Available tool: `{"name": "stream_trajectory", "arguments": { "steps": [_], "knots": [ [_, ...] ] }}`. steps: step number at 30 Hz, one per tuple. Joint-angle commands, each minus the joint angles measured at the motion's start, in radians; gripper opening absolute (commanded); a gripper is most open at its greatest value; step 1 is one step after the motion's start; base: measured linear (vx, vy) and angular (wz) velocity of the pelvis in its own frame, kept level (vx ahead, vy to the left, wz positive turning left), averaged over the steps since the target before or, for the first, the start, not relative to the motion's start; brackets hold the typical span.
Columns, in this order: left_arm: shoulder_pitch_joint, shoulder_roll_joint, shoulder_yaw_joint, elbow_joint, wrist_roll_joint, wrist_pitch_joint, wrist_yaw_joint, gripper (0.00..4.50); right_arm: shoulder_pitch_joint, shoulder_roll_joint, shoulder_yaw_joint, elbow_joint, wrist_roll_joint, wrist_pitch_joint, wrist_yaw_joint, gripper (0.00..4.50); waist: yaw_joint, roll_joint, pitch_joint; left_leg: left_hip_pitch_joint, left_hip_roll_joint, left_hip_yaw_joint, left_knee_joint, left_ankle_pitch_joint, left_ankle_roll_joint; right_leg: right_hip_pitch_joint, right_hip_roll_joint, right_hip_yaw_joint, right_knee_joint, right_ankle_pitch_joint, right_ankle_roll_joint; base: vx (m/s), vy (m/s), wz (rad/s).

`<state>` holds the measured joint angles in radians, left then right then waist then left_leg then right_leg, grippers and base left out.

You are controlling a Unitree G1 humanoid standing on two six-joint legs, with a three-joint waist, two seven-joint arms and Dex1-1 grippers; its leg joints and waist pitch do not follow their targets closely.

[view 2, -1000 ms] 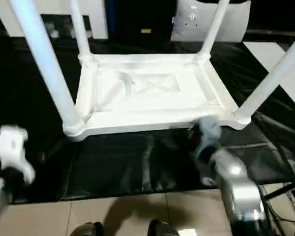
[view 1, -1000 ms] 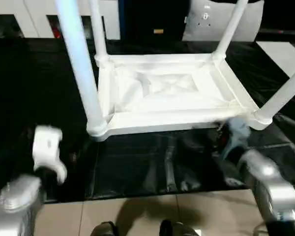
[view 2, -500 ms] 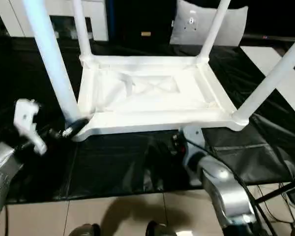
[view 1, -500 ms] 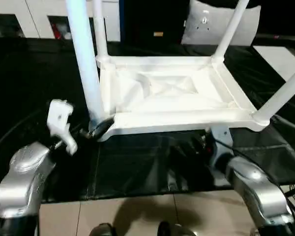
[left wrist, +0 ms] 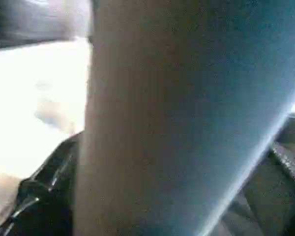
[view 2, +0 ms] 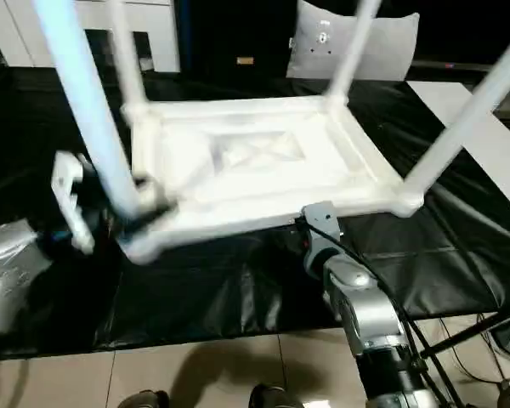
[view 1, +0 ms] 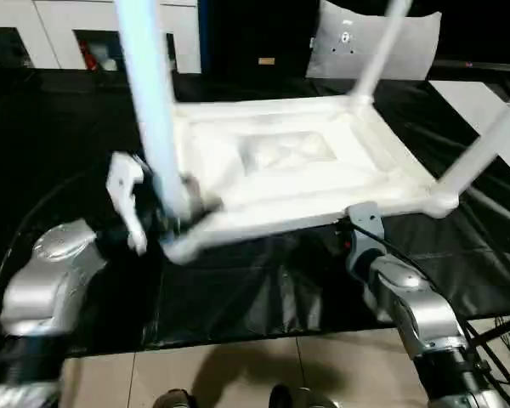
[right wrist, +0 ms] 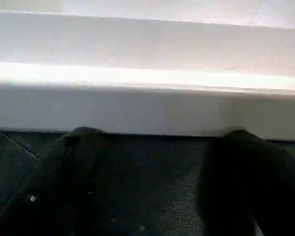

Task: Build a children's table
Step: Rotate table base

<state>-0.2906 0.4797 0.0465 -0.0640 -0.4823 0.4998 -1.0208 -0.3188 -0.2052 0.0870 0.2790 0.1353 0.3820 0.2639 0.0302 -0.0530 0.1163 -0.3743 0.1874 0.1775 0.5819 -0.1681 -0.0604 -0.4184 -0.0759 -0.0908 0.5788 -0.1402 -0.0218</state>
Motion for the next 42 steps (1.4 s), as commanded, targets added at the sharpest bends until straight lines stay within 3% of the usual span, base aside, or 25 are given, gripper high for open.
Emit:
{"name": "stream_trajectory", "arguments": {
  "steps": [1, 6, 12, 15, 21, 24, 25, 26, 27, 31, 36, 40, 42],
  "knots": [
    [0.032, 0.036, -0.075, -0.112, -0.063, 0.087, -0.081, 4.42, -0.025, 0.017, 0.025, -0.009, -0.002, -0.019, 0.014, 4.50, 0.003, 0.012, -0.073, 0.016, 0.043, -0.014, -0.075, -0.265, -0.020, 0.054, -0.069, 0.061, -0.052, -0.332, -0.168, 0.000, 0.000, 0.00],
    [0.064, 0.041, -0.149, -0.180, -0.073, 0.111, -0.091, 4.42, -0.049, 0.036, 0.033, 0.028, -0.018, -0.049, 0.024, 4.50, -0.005, 0.006, -0.067, 0.019, 0.037, -0.013, -0.075, -0.298, -0.022, 0.049, -0.067, 0.059, -0.071, -0.459, -0.120, 0.000, 0.000, 0.00],
    [0.053, -0.079, -0.285, -0.245, -0.057, 0.125, -0.029, 4.42, -0.087, 0.075, 0.077, 0.080, -0.045, -0.088, 0.052, 4.50, -0.012, 0.007, -0.072, 0.015, 0.039, -0.015, -0.072, -0.286, -0.026, 0.052, -0.066, 0.059, -0.069, -0.444, -0.112, 0.000, 0.000, 0.00],
    [0.043, -0.107, -0.300, -0.238, -0.048, 0.118, -0.013, 4.42, -0.092, 0.081, 0.081, 0.082, -0.048, -0.088, 0.051, 4.50, -0.021, 0.002, -0.074, 0.011, 0.036, -0.015, -0.070, -0.280, -0.017, 0.054, -0.064, 0.058, -0.070, -0.443, -0.105, 0.000, 0.000, 0.00],
    [-0.057, -0.255, -0.357, -0.084, 0.069, 0.004, 0.100, 4.42, -0.110, 0.101, 0.070, 0.134, -0.072, -0.122, 0.041, 4.50, -0.024, -0.003, -0.079, 0.007, 0.035, -0.012, -0.065, -0.243, 0.001, 0.057, -0.062, 0.057, -0.070, -0.398, -0.106, 0.000, 0.000, 0.00],
    [-0.115, -0.297, -0.347, 0.015, 0.135, -0.066, 0.177, 4.42, -0.102, 0.096, 0.060, 0.139, -0.081, -0.128, 0.030, 4.50, -0.021, -0.001, -0.083, 0.008, 0.034, -0.011, -0.062, -0.222, 0.006, 0.059, -0.062, 0.057, -0.066, -0.365, -0.113, 0.000, 0.000, 0.00],
    [-0.128, -0.303, -0.341, 0.039, 0.152, -0.085, 0.200, 4.42, -0.098, 0.093, 0.058, 0.139, -0.083, -0.128, 0.027, 4.50, -0.021, 0.003, -0.082, 0.012, 0.033, -0.009, -0.061, -0.237, 0.009, 0.055, -0.057, 0.056, -0.074, -0.377, -0.107, 0.000, 0.000, 0.00],
    [-0.144, -0.308, -0.333, 0.068, 0.174, -0.121, 0.222, 4.42, -0.092, 0.089, 0.053, 0.138, -0.085, -0.124, 0.024, 4.50, -0.017, 0.001, -0.084, 0.014, 0.034, -0.010, -0.061, -0.236, 0.008, 0.057, -0.060, 0.056, -0.072, -0.375, -0.107, 0.000, 0.000, 0.00],
    [-0.163, -0.310, -0.314, 0.100, 0.191, -0.150, 0.249, 4.42, -0.080, 0.079, 0.043, 0.136, -0.088, -0.116, 0.017, 4.50, -0.016, -0.001, -0.084, 0.009, 0.035, -0.012, -0.063, -0.231, 0.009, 0.061, -0.062, 0.055, -0.070, -0.373, -0.107, 0.000, 0.000, 0.00],
    [-0.185, -0.314, -0.287, 0.131, 0.203, -0.184, 0.280, 4.42, -0.059, 0.059, 0.021, 0.140, -0.092, -0.108, 0.003, 4.50, -0.012, -0.001, -0.090, 0.010, 0.036, -0.011, -0.060, -0.216, 0.012, 0.062, -0.064, 0.055, -0.066, -0.347, -0.122, 0.000, 0.000, 0.00],
    [-0.180, -0.332, -0.267, 0.113, 0.189, -0.197, 0.280, 4.42, 0.000, 0.007, -0.029, 0.112, -0.079, -0.111, 0.024, 4.50, 0.005, 0.000, -0.088, 0.016, 0.038, -0.007, -0.059, -0.232, 0.019, 0.058, -0.063, 0.054, -0.069, -0.365, -0.127, 0.000, 0.000, 0.00],
    [-0.152, -0.286, -0.293, 0.096, 0.170, -0.182, 0.215, 4.42, 0.041, -0.043, -0.058, 0.053, -0.049, -0.099, 0.076, 4.50, 0.012, -0.001, -0.086, 0.016, 0.039, -0.010, -0.062, -0.262, 0.016, 0.058, -0.065, 0.051, -0.076, -0.426, -0.108, 0.000, 0.000, 0.00],
    [-0.124, -0.189, -0.332, 0.089, 0.158, -0.161, 0.071, 4.42, 0.058, -0.084, -0.077, 0.009, -0.009, -0.090, 0.140, 4.50, 0.015, 0.005, -0.087, 0.019, 0.039, -0.013, -0.063, -0.269, 0.018, 0.058, -0.066, 0.051, -0.079, -0.447, -0.093, 0.000, 0.000, 0.00]
  ]
}}
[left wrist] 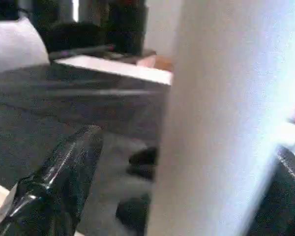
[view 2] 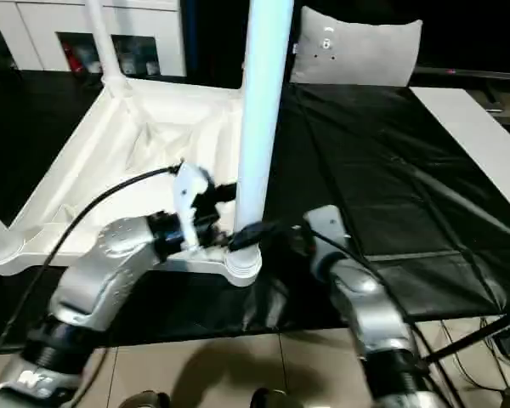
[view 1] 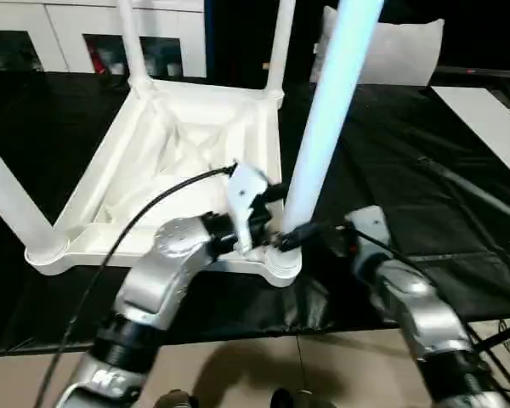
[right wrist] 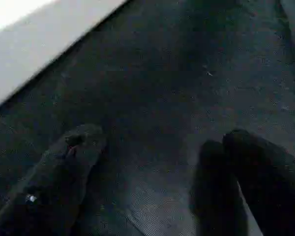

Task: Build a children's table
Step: Rotate table base, then rotate leg to tighten

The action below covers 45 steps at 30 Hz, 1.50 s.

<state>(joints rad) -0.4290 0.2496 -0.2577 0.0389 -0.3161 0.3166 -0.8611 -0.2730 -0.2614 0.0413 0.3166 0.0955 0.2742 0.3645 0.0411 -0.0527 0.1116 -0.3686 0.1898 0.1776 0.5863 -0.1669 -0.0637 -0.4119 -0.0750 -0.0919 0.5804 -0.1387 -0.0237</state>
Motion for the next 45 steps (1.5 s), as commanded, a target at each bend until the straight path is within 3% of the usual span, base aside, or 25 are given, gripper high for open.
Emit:
{"name": "stream_trajectory", "arguments": {
  "steps": [1, 5, 10, 12, 15, 17, 18, 20, 21, 25, 26, 36, 43, 44, 45],
  "knots": [
    [0.016, 0.050, -0.031, -0.010, -0.006, 0.023, -0.101, 4.42, 0.014, -0.032, -0.032, -0.034, 0.035, 0.016, 0.050, 4.50, 0.005, 0.006, -0.083, 0.013, 0.036, -0.013, -0.068, -0.270, 0.023, 0.051, -0.067, 0.053, -0.079, -0.449, -0.090, 0.000, 0.000, 0.00],
    [-0.005, 0.129, -0.049, 0.082, 0.060, -0.034, -0.179, 4.07, 0.048, -0.099, -0.027, -0.132, 0.090, 0.010, 0.190, 4.50, 0.000, 0.006, -0.083, 0.012, 0.036, -0.013, -0.068, -0.270, 0.028, 0.052, -0.065, 0.052, -0.080, -0.442, -0.101, 0.000, 0.000, 0.00],
    [-0.072, 0.217, -0.099, 0.219, 0.170, -0.150, -0.235, 3.60, 0.092, -0.205, -0.006, -0.227, 0.120, 0.021, 0.343, 4.50, 0.004, 0.004, -0.081, 0.014, 0.034, -0.015, -0.069, -0.278, 0.039, 0.052, -0.066, 0.051, -0.087, -0.495, -0.070, 0.000, 0.000, 0.00],
    [-0.121, 0.243, -0.112, 0.300, 0.201, -0.185, -0.256, 3.46, 0.116, -0.264, 0.004, -0.263, 0.133, 0.030, 0.419, 4.50, 0.007, 0.010, -0.085, 0.018, 0.035, -0.016, -0.065, -0.276, 0.037, 0.052, -0.071, 0.050, -0.089, -0.497, -0.077, 0.000, 0.000, 0.00],
    [-0.163, 0.256, -0.109, 0.364, 0.190, -0.186, -0.338, 3.21, 0.145, -0.304, 0.013, -0.331, 0.174, 0.058, 0.502, 4.50, 0.011, 0.008, -0.086, 0.014, 0.037, -0.015, -0.065, -0.260, 0.042, 0.054, -0.071, 0.049, -0.085, -0.447, -0.112, 0.000, 0.000, 0.00],
    [-0.166, 0.260, -0.112, 0.367, 0.191, -0.188, -0.350, 3.05, 0.149, -0.309, 0.013, -0.341, 0.181, 0.062, 0.512, 4.50, 0.017, 0.009, -0.087, 0.015, 0.041, -0.016, -0.066, -0.254, 0.044, 0.055, -0.075, 0.051, -0.079, -0.427, -0.127, 0.000, 0.000, 0.00],
    [-0.178, 0.276, -0.124, 0.386, 0.200, -0.190, -0.381, 2.95, 0.158, -0.322, 0.016, -0.364, 0.193, 0.061, 0.532, 4.50, 0.018, 0.015, -0.088, 0.016, 0.041, -0.016, -0.067, -0.253, 0.043, 0.056, -0.074, 0.051, -0.081, -0.413, -0.138, 0.000, 0.000, 0.00],
    [-0.182, 0.281, -0.129, 0.394, 0.204, -0.192, -0.390, 2.72, 0.160, -0.327, 0.016, -0.371, 0.196, 0.060, 0.538, 4.50, 0.019, 0.011, -0.087, 0.014, 0.041, -0.016, -0.067, -0.259, 0.041, 0.058, -0.075, 0.051, -0.076, -0.409, -0.143, 0.000, 0.000, 0.00],
    [-0.187, 0.286, -0.131, 0.407, 0.213, -0.202, -0.399, 2.62, 0.164, -0.335, 0.018, -0.382, 0.201, 0.064, 0.550, 4.50, 0.020, 0.019, -0.087, 0.015, 0.039, -0.016, -0.066, -0.262, 0.041, 0.056, -0.075, 0.050, -0.079, -0.418, -0.145, 0.000, 0.000, 0.00],
    [-0.192, 0.290, -0.125, 0.433, 0.220, -0.224, -0.416, 2.36, 0.182, -0.355, 0.026, -0.426, 0.232, 0.092, 0.599, 4.50, 0.023, 0.020, -0.085, 0.018, 0.041, -0.017, -0.067, -0.283, 0.037, 0.056, -0.075, 0.048, -0.085, -0.456, -0.137, 0.000, 0.000, 0.00],
    [-0.191, 0.290, -0.121, 0.440, 0.223, -0.235, -0.424, 2.16, 0.187, -0.358, 0.027, -0.439, 0.238, 0.103, 0.610, 4.50, 0.022, 0.015, -0.084, 0.018, 0.042, -0.017, -0.067, -0.290, 0.038, 0.055, -0.075, 0.047, -0.087, -0.464, -0.133, 0.000, 0.000, 0.00],
    [-0.217, 0.262, -0.104, 0.511, 0.231, -0.274, -0.435, 1.33, 0.185, -0.355, 0.041, -0.448, 0.244, 0.115, 0.626, 4.50, 0.023, 0.012, -0.081, 0.020, 0.038, -0.018, -0.065, -0.299, 0.035, 0.051, -0.078, 0.044, -0.096, -0.530, -0.109, 0.000, 0.000, 0.00],
    [-0.251, 0.251, -0.123, 0.560, 0.250, -0.288, -0.464, 0.77, 0.186, -0.357, 0.045, -0.450, 0.241, 0.114, 0.626, 4.50, 0.025, 0.011, -0.084, 0.016, 0.041, -0.020, -0.067, -0.279, 0.036, 0.055, -0.081, 0.045, -0.091, -0.503, -0.114, 0.000, 0.000, 0.00],
    [-0.253, 0.251, -0.125, 0.563, 0.252, -0.288, -0.466, 0.59, 0.187, -0.358, 0.045, -0.451, 0.241, 0.113, 0.626, 4.50, 0.026, 0.021, -0.085, 0.018, 0.041, -0.021, -0.067, -0.283, 0.035, 0.054, -0.082, 0.045, -0.091, -0.501, -0.118, 0.000, 0.000, 0.00],
    [-0.255, 0.250, -0.128, 0.569, 0.256, -0.287, -0.467, 0.59, 0.189, -0.359, 0.046, -0.455, 0.242, 0.115, 0.625, 4.50, 0.025, 0.016, -0.085, 0.017, 0.041, -0.020, -0.066, -0.288, 0.033, 0.055, -0.080, 0.044, -0.092, -0.499, -0.120, 0.000, 0.000, 0.00]
  ]
}}
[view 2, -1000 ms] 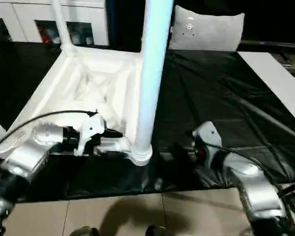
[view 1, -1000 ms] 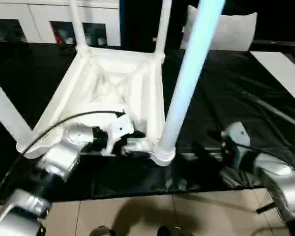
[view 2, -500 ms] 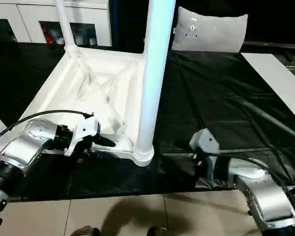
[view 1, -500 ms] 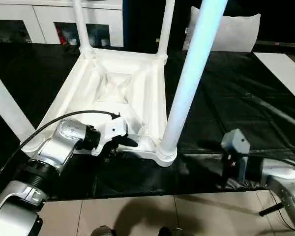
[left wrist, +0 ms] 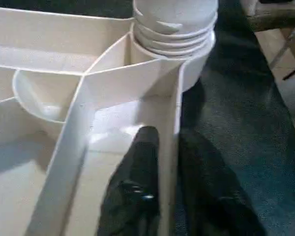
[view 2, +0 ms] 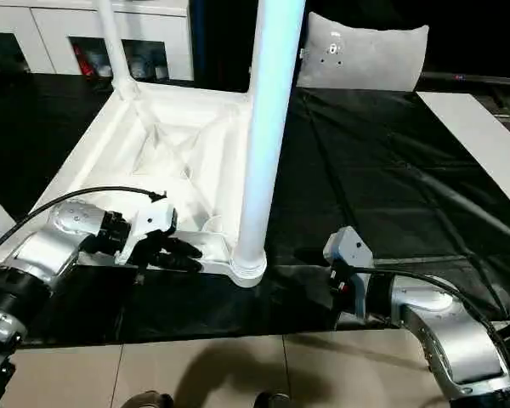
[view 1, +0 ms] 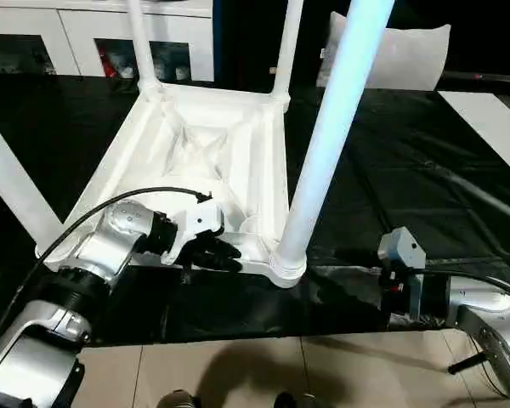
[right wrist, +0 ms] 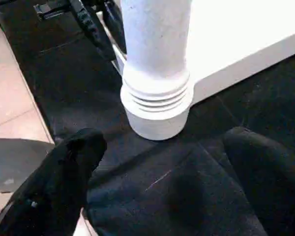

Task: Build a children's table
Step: Rotate leg to tighten

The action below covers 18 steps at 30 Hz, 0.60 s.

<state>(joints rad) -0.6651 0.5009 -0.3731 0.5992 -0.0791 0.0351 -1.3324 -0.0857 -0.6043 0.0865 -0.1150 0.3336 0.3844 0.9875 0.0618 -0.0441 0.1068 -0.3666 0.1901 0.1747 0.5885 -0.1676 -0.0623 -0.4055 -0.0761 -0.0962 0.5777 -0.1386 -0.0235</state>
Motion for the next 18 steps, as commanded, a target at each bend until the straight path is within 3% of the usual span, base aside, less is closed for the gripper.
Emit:
{"name": "stream_trajectory", "arguments": {
  "steps": [1, 6, 11, 15, 17, 18],
  "knots": [
    [-0.023, -0.001, -0.019, 0.018, 0.028, -0.009, 0.002, 0.45, 0.004, -0.018, 0.001, -0.028, 0.006, 0.007, 0.001, 4.50, 0.004, 0.007, -0.079, 0.016, 0.040, -0.017, -0.069, -0.291, 0.032, 0.048, -0.079, 0.048, -0.091, -0.503, -0.119, 0.000, 0.000, 0.00],
    [-0.028, -0.002, -0.022, 0.043, 0.047, -0.031, -0.007, 0.04, 0.006, -0.018, -0.003, -0.036, 0.009, 0.015, 0.003, 4.50, 0.004, 0.012, -0.078, 0.018, 0.040, -0.020, -0.069, -0.313, 0.026, 0.048, -0.080, 0.045, -0.095, -0.536, -0.111, 0.000, 0.000, 0.00],
    [-0.025, 0.002, -0.028, 0.041, 0.066, -0.069, -0.020, 0.04, -0.023, -0.004, 0.005, -0.023, 0.004, 0.004, 0.001, 4.50, 0.002, 0.008, -0.079, 0.018, 0.041, -0.022, -0.070, -0.319, 0.024, 0.048, -0.081, 0.045, -0.095, -0.537, -0.110, 0.000, 0.000, 0.00],
    [-0.011, 0.012, -0.048, 0.006, 0.072, -0.096, -0.053, 0.04, -0.078, 0.032, 0.024, 0.021, 0.005, -0.024, 0.015, 4.50, -0.001, 0.009, -0.080, 0.018, 0.041, -0.021, -0.069, -0.315, 0.022, 0.047, -0.083, 0.046, -0.090, -0.523, -0.125, 0.000, 0.000, 0.00],
    [-0.002, 0.011, -0.053, -0.019, 0.065, -0.098, -0.077, 0.01, -0.108, 0.049, 0.026, 0.044, 0.022, -0.024, 0.033, 4.33, 0.000, 0.004, -0.083, 0.019, 0.045, -0.019, -0.069, -0.296, 0.025, 0.047, -0.083, 0.050, -0.085, -0.482, -0.140, 0.000, 0.000, 0.00],
    [0.003, 0.010, -0.055, -0.035, 0.059, -0.100, -0.093, 0.01, -0.123, 0.055, 0.028, 0.058, 0.028, -0.025, 0.043, 4.33, 0.002, 0.006, -0.083, 0.018, 0.046, -0.019, -0.069, -0.284, 0.026, 0.049, -0.083, 0.051, -0.081, -0.460, -0.148, 0.000, 0.000, 0.00]
  ]
}}
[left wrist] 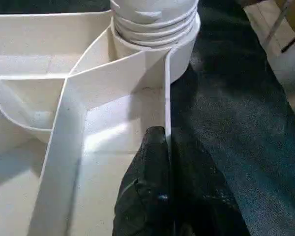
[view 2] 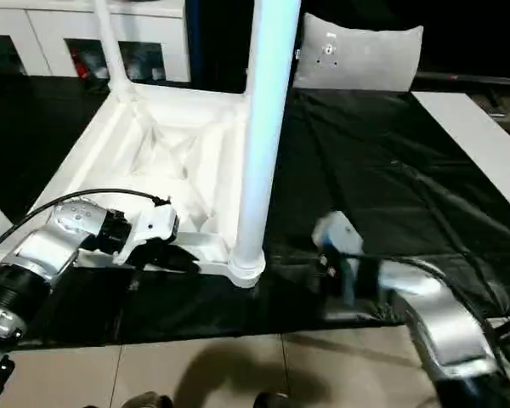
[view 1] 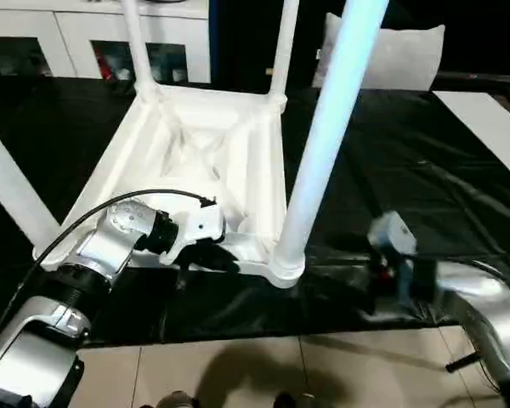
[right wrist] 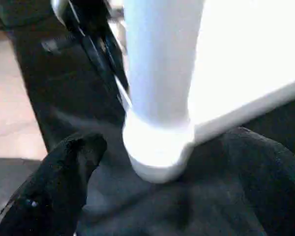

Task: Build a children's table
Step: Rotate leg to tighten

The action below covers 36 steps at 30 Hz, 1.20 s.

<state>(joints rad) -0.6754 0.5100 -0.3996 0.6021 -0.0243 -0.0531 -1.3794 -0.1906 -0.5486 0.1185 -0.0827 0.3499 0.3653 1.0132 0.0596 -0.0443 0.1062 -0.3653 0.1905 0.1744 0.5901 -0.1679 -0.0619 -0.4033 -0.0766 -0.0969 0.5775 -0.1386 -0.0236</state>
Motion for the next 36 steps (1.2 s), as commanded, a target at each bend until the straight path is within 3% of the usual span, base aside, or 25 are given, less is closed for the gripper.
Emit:
{"name": "stream_trajectory", "arguments": {
  "steps": [1, 2, 6, 10, 15, 24, 28, 29, 36],
  "knots": [
    [0.013, 0.001, -0.029, -0.037, 0.004, -0.012, -0.046, 0.00, -0.018, -0.001, -0.004, 0.025, 0.012, -0.006, 0.017, 4.22, 0.004, 0.009, -0.084, 0.016, 0.046, -0.019, -0.071, -0.276, 0.025, 0.047, -0.082, 0.053, -0.076, -0.437, -0.158, 0.000, 0.000, 0.00],
    [0.029, -0.001, -0.041, -0.081, -0.007, -0.019, -0.082, 0.00, -0.053, 0.006, 0.013, 0.065, 0.022, -0.007, 0.062, 4.12, 0.005, 0.006, -0.089, 0.017, 0.049, -0.016, -0.070, -0.255, 0.028, 0.049, -0.081, 0.055, -0.065, -0.363, -0.186, 0.000, 0.000, 0.00],
    [0.045, -0.009, -0.054, -0.123, -0.016, -0.019, -0.103, 0.00, -0.094, 0.015, 0.045, 0.121, 0.031, -0.007, 0.132, 3.86, 0.010, 0.009, -0.090, 0.015, 0.049, -0.010, -0.067, -0.212, 0.041, 0.052, -0.079, 0.058, -0.053, -0.272, -0.227, 0.000, 0.000, 0.00],
    [0.049, -0.011, -0.056, -0.133, -0.016, -0.019, -0.110, 0.00, -0.130, 0.027, 0.064, 0.172, 0.032, -0.009, 0.178, 3.41, 0.026, 0.012, -0.089, 0.019, 0.051, -0.008, -0.069, -0.216, 0.038, 0.051, -0.079, 0.058, -0.055, -0.286, -0.223, 0.000, 0.000, 0.00],
    [0.049, -0.011, -0.054, -0.138, -0.008, -0.017, -0.109, 0.00, -0.162, 0.019, 0.080, 0.202, 0.050, 0.003, 0.245, 2.97, 0.028, 0.011, -0.086, 0.019, 0.049, -0.012, -0.070, -0.259, 0.017, 0.052, -0.082, 0.056, -0.065, -0.379, -0.190, 0.000, 0.000, 0.00],
    [0.047, -0.012, -0.055, -0.134, 0.006, -0.012, -0.108, 0.00, -0.188, 0.001, 0.111, 0.231, 0.061, 0.035, 0.334, 2.18, 0.031, 0.013, -0.087, 0.018, 0.049, -0.011, -0.069, -0.238, 0.023, 0.052, -0.079, 0.057, -0.059, -0.327, -0.208, 0.000, 0.000, 0.00],
    [0.048, -0.012, -0.051, -0.127, 0.009, 0.000, -0.096, 0.00, -0.190, 0.004, 0.118, 0.241, 0.055, 0.029, 0.345, 2.09, 0.032, 0.014, -0.086, 0.018, 0.049, -0.011, -0.070, -0.246, 0.020, 0.051, -0.079, 0.056, -0.061, -0.344, -0.201, 0.000, 0.000, 0.00],
    [0.051, -0.016, -0.044, -0.131, 0.001, 0.015, -0.089, 0.00, -0.188, 0.007, 0.118, 0.239, 0.057, 0.032, 0.345, 2.09, 0.033, 0.018, -0.083, 0.018, 0.049, -0.012, -0.071, -0.253, 0.019, 0.050, -0.079, 0.056, -0.063, -0.351, -0.200, 0.000, 0.000, 0.00],
    [0.065, -0.037, -0.005, -0.170, -0.014, 0.123, -0.009, 0.00, -0.158, 0.038, 0.104, 0.206, 0.058, 0.057, 0.280, 2.06, 0.030, 0.018, -0.078, 0.019, 0.047, -0.014, -0.073, -0.282, 0.014, 0.049, -0.079, 0.055, -0.069, -0.393, -0.191, 0.000, 0.000, 0.00]
  ]
}}
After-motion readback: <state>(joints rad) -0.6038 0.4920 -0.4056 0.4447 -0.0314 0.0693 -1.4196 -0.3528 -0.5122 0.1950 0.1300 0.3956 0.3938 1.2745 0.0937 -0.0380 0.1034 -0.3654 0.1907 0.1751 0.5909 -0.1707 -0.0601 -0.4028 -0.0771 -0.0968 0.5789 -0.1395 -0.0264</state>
